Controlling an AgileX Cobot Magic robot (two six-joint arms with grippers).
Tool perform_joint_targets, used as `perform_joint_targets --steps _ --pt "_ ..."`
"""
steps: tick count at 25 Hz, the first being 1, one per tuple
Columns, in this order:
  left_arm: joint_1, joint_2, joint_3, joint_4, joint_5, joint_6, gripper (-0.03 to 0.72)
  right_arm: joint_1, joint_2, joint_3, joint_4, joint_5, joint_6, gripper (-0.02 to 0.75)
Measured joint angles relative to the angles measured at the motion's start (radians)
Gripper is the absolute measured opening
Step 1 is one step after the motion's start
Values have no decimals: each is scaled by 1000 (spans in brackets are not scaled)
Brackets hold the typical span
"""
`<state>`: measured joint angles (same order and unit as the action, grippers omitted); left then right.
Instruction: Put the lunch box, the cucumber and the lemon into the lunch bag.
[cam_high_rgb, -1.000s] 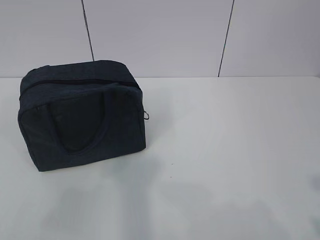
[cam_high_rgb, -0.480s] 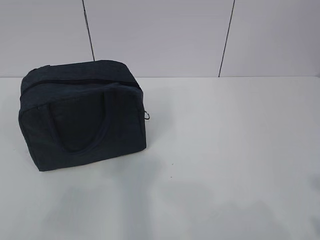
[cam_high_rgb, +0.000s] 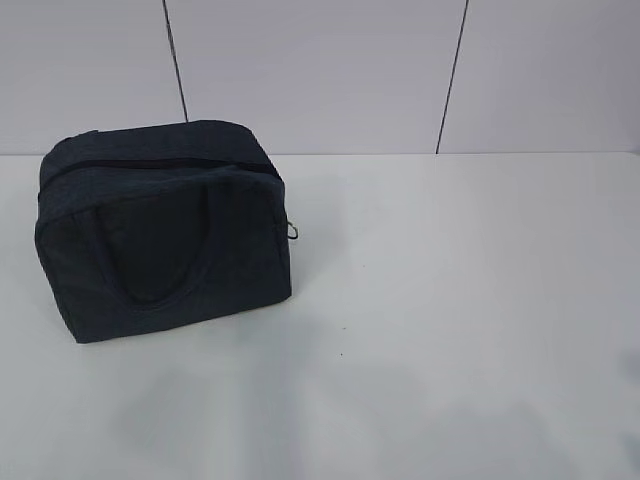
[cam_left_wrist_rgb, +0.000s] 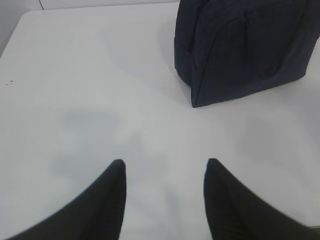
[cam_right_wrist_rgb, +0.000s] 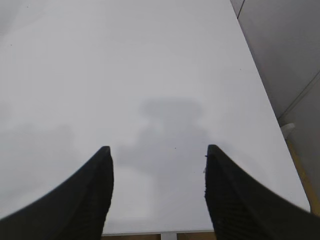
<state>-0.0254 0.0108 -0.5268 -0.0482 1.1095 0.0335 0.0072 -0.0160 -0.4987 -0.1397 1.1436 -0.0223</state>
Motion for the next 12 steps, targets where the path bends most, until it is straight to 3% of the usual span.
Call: perform_joint_targets --steps 12 --pt "0 0 0 -38 0 55 370 0 0 0 0 2 0 450"
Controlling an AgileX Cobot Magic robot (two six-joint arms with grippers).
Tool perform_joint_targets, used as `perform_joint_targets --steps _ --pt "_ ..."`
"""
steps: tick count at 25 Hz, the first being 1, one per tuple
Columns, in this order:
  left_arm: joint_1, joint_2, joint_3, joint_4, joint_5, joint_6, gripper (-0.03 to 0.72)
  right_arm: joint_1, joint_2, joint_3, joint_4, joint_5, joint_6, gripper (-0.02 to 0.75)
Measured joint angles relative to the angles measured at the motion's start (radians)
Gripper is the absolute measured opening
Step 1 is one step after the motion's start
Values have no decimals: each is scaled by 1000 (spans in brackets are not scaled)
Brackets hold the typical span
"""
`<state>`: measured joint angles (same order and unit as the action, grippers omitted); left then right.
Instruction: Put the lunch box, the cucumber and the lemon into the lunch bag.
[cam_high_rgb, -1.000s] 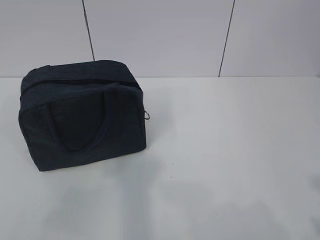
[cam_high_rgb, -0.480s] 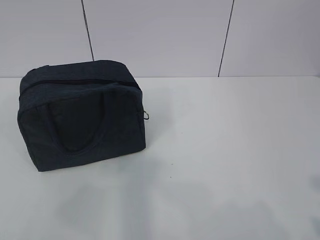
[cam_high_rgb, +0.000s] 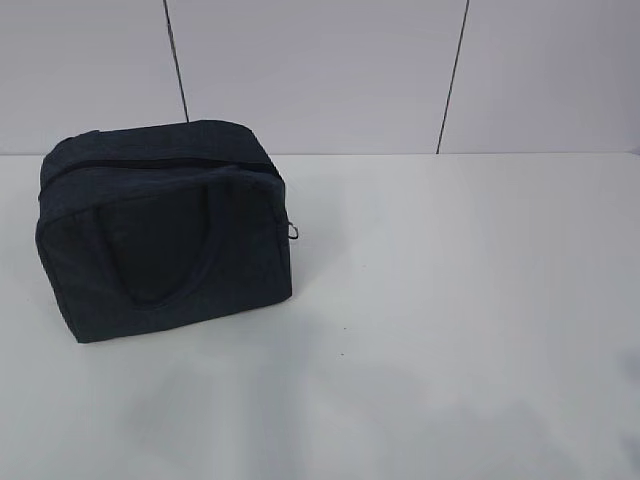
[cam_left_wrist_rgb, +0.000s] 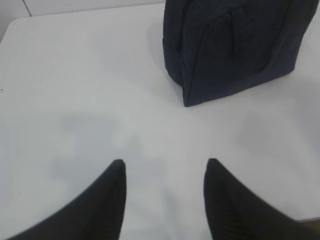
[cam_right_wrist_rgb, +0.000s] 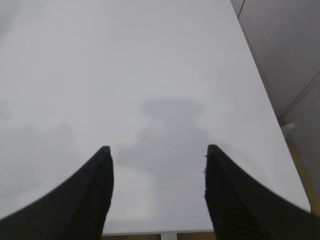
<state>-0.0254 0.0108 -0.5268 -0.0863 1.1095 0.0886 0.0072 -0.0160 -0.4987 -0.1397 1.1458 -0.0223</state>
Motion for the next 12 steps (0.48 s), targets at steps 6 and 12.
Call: perform_joint_targets --steps 6,12 --pt "0 0 0 0 0 0 375 0 0 0 0 0 0 450" --pt "0 0 0 -2 0 0 384 0 0 0 -4 0 0 450"
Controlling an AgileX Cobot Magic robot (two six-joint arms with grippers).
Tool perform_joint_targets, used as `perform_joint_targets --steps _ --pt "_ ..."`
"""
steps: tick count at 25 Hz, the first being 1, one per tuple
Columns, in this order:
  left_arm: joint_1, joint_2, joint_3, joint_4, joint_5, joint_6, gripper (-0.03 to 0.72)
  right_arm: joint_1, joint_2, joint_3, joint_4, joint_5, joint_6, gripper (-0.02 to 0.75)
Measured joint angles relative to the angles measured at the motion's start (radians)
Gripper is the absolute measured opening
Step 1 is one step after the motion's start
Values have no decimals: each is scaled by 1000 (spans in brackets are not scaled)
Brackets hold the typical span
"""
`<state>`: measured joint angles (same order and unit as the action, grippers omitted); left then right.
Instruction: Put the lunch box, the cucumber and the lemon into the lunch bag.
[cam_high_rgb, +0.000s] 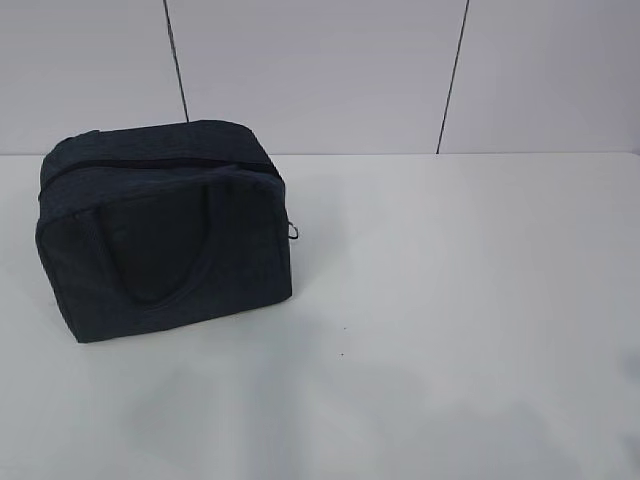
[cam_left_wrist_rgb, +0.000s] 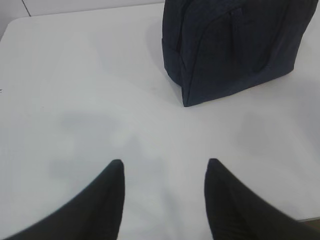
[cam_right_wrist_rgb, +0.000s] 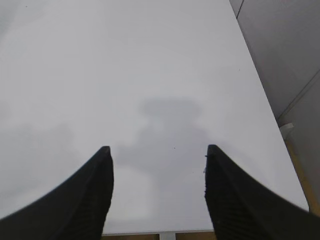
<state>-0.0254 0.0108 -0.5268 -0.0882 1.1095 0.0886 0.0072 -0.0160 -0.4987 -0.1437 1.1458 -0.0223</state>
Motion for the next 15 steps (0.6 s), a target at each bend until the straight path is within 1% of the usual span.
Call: perform_joint_targets --steps 9,15 --pt "0 0 0 0 0 0 383 0 0 0 -2 0 0 450" --pt "0 0 0 0 0 0 362 0 0 0 -2 0 0 450"
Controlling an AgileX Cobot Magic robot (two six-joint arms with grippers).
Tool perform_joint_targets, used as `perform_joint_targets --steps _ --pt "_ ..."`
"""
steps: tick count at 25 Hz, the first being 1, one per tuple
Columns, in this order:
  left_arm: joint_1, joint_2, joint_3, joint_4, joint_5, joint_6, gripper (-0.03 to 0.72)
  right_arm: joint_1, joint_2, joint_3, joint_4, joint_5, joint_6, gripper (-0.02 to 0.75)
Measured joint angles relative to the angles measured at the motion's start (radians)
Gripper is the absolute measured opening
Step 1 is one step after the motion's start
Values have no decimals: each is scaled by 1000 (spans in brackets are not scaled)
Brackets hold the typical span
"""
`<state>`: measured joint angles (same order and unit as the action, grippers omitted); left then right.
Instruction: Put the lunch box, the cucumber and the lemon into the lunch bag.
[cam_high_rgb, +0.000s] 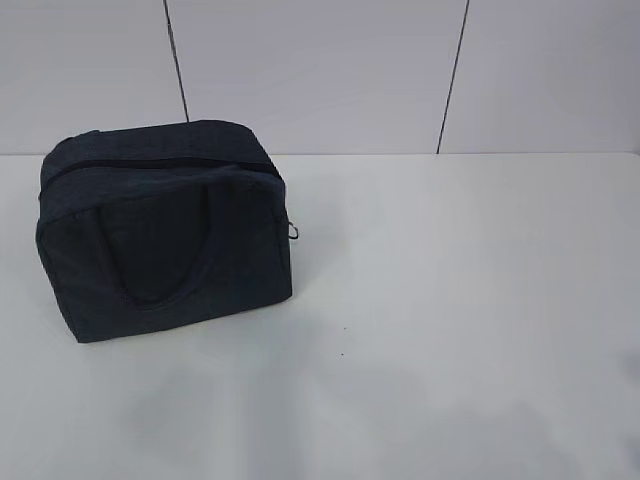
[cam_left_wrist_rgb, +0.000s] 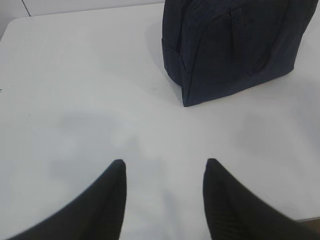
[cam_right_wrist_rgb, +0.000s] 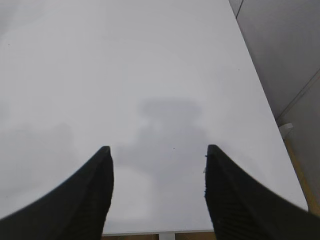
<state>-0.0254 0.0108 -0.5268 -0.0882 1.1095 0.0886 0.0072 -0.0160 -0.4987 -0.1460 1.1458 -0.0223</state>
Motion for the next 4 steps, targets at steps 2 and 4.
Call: perform_joint_targets --steps 2,4 --pt "0 0 0 0 0 0 361 0 0 0 0 0 0 450" --pt "0 0 0 0 0 0 360 0 0 0 0 0 0 450"
